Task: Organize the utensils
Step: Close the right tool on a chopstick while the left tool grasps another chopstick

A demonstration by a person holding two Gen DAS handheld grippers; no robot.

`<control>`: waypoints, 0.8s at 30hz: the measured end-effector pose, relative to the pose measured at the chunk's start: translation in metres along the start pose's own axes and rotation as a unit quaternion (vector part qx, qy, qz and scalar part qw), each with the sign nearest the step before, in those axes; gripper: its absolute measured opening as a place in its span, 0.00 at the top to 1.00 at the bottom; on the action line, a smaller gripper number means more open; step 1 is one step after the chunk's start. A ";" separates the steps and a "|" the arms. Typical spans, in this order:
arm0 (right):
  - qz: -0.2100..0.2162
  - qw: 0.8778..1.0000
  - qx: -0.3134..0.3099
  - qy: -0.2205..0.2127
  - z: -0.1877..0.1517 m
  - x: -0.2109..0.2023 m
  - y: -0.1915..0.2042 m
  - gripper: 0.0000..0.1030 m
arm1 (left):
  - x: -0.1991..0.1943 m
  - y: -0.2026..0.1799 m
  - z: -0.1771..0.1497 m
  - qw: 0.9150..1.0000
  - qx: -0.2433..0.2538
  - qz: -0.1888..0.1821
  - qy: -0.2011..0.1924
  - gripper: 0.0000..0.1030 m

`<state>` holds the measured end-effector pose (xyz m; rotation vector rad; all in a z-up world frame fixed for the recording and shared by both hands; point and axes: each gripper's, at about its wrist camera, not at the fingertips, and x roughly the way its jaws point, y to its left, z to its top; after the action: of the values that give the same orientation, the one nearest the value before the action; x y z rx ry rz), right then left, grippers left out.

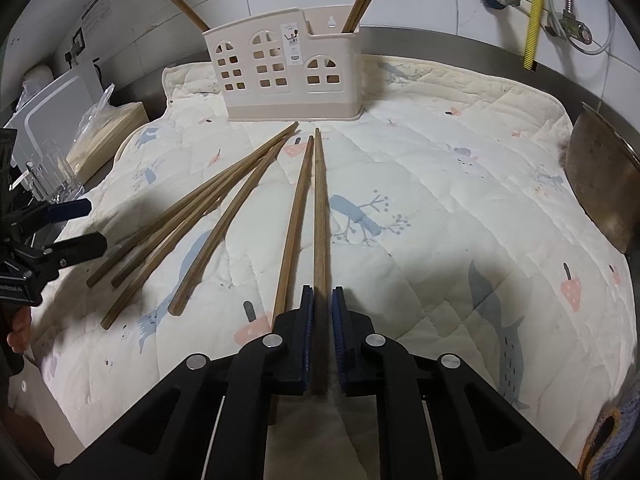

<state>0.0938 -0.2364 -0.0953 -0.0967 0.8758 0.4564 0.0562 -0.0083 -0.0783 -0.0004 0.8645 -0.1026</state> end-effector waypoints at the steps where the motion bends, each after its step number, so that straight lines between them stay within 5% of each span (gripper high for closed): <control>1: 0.000 1.000 0.001 0.000 0.000 0.000 -0.001 0.92 | 0.001 -0.001 0.000 1.000 0.000 -0.002 0.001 0.05; 4: 0.001 1.000 0.002 0.000 -0.001 -0.001 -0.001 0.92 | 0.004 -0.001 0.002 1.000 -0.001 -0.006 0.001 0.09; 17: 0.004 1.000 0.007 -0.003 -0.003 -0.001 -0.003 0.92 | 0.017 -0.010 0.007 0.999 0.012 -0.048 0.021 0.69; 24: 0.005 1.000 0.010 -0.005 -0.003 -0.001 -0.002 0.92 | 0.026 -0.017 0.005 0.998 0.025 -0.050 0.032 0.82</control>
<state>0.0919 -0.2396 -0.0969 -0.0720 0.8713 0.4572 0.0752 -0.0276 -0.0947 0.0067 0.9263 -0.2201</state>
